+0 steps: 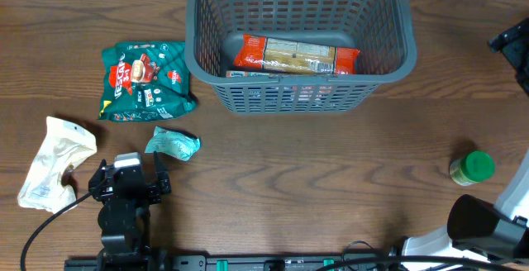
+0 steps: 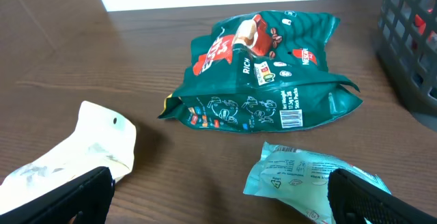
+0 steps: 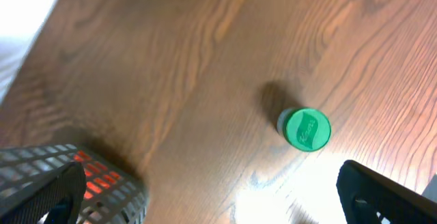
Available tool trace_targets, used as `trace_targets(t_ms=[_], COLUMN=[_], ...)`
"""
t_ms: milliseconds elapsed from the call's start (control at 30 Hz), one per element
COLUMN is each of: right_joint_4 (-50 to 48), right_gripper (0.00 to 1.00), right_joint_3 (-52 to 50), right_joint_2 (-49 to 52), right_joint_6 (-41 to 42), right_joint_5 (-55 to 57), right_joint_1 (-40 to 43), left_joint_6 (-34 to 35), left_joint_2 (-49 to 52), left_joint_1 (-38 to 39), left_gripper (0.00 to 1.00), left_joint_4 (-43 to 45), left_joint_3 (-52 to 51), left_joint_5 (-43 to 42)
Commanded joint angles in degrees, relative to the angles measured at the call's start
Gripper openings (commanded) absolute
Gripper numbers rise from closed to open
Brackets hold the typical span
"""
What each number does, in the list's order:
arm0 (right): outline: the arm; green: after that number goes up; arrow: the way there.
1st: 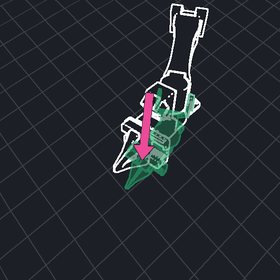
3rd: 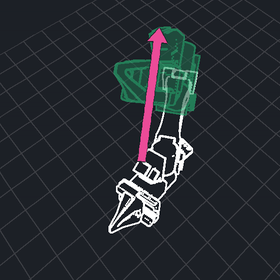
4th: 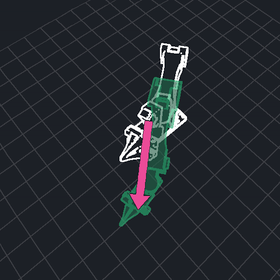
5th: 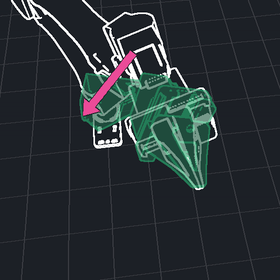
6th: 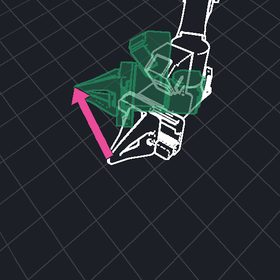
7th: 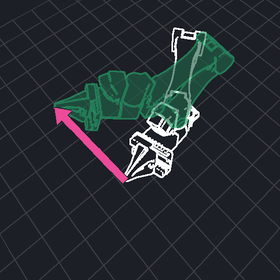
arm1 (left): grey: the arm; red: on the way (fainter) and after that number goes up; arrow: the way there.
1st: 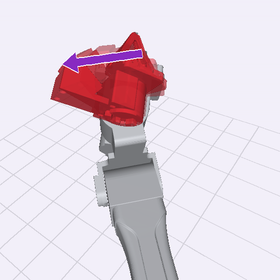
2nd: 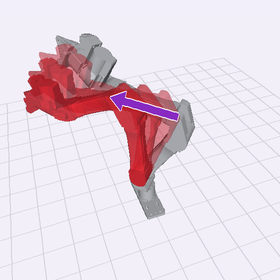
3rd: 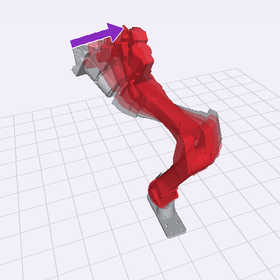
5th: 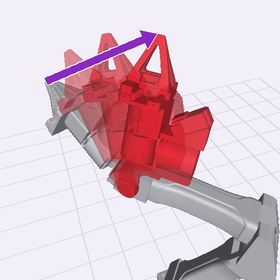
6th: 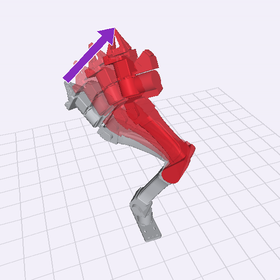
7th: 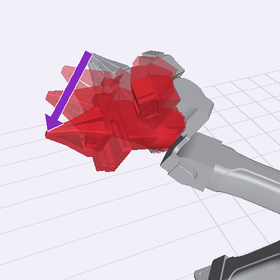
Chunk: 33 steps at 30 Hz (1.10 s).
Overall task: Pack container
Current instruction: 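Release the package and move the right gripper to the green jar, then grasp the green-capped jar from above with the right gripper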
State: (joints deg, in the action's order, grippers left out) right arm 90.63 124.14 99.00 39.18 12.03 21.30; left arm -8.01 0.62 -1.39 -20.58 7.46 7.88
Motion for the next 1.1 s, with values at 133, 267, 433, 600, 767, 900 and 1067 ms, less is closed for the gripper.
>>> trace_targets(t_ms=[133, 267, 433, 600, 767, 900, 1067], right_joint_4=[-6.05, -10.71, -15.45, -18.14, -20.94, -23.8, -29.18], right_gripper=[0.99, 0.99, 0.99, 0.99, 0.99, 0.99, 0.99], right_joint_3=[-14.86, -24.48, -34.84, -42.42, -47.89, -52.0, -57.11], right_joint_2=[0.87, 0.87, 0.87, 0.87, 0.85, 0.85, 0.85], right_joint_6=[4.44, 5.57, 5.57, 4.39, 2.71, 2.47, 0.83], right_joint_5=[-1.2, -2.49, -4.52, -4.83, -4.94, -5.18, -7.08], right_joint_1=[2.4, 4.79, 9.25, 13.99, 17.79, 19.87, 21.18], left_joint_6=[-0.96, -0.96, -0.96, -0.96, -0.96, -0.96, -0.96], left_joint_2=[-0.42, -0.39, -0.39, -0.39, -0.39, -0.39, -0.39], left_joint_1=[0.24, 0.24, 0.24, 0.24, 0.24, 0.24, 0.24], left_gripper=[0.99, 0.99, 0.99, 0.99, 0.99, 0.98, 0.99], left_joint_4=[-0.28, -0.28, -0.28, -0.28, -0.28, -0.28, -0.28], left_joint_3=[-1.16, -1.16, -1.16, -1.16, -1.16, -1.16, -1.16], left_joint_5=[0.24, 0.24, 0.24, 0.24, 0.24, 0.24, 0.24])
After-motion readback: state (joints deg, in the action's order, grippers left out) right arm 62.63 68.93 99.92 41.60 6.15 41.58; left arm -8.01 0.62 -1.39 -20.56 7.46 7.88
